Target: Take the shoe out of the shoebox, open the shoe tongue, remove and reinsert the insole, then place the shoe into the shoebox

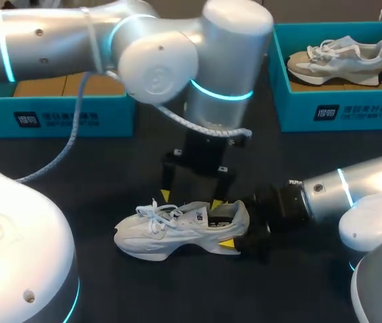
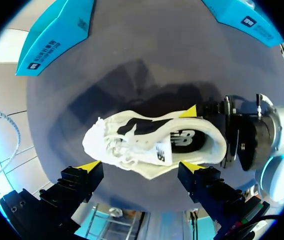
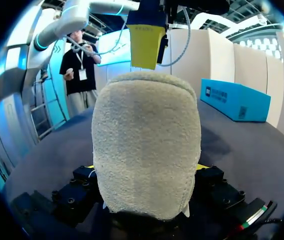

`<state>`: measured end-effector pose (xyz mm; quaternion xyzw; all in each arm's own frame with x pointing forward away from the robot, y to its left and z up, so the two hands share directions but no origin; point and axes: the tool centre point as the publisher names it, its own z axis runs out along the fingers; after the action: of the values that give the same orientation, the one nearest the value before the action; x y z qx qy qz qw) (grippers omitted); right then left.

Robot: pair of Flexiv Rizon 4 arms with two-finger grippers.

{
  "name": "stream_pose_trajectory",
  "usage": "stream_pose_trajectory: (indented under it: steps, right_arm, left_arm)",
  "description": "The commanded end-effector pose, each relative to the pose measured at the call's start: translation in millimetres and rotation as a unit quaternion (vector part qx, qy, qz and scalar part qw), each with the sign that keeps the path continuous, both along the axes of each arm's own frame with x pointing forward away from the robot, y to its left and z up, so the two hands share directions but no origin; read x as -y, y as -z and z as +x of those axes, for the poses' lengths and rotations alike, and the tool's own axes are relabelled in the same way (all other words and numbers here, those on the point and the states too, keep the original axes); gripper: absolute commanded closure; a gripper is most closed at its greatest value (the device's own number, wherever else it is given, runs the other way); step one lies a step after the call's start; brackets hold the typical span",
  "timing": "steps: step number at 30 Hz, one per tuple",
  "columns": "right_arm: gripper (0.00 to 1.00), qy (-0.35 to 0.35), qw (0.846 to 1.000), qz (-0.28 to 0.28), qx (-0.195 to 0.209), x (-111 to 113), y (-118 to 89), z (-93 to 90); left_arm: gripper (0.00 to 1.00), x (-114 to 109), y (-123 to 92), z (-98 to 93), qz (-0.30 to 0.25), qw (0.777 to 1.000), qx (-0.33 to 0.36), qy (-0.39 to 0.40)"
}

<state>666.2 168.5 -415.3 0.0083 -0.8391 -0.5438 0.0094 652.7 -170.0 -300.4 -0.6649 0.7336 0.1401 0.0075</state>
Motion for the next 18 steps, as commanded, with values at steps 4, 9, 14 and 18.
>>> stream_pose_trajectory:
  steps: [4,9,14,18]
  right_arm:
    - [1.0,0.0,1.0,-0.003,0.0,-1.2,-0.7,-0.9]
    - [1.0,0.0,1.0,-0.003,0.0,-1.2,-0.7,-0.9]
    - [1.0,0.0,1.0,-0.003,0.0,-1.2,-0.7,-0.9]
    - [1.0,0.0,1.0,-0.003,0.0,-1.2,-0.7,-0.9]
  left_arm:
    - [0.0,15.0,24.3,-3.1,0.035,0.999,0.005,0.002]
    - [0.0,9.9,35.7,-3.2,0.052,0.999,0.009,-0.007]
    - [0.0,4.8,44.1,-1.6,0.066,0.998,0.004,-0.011]
    - [0.0,-1.7,48.3,-1.8,0.076,0.997,0.006,-0.015]
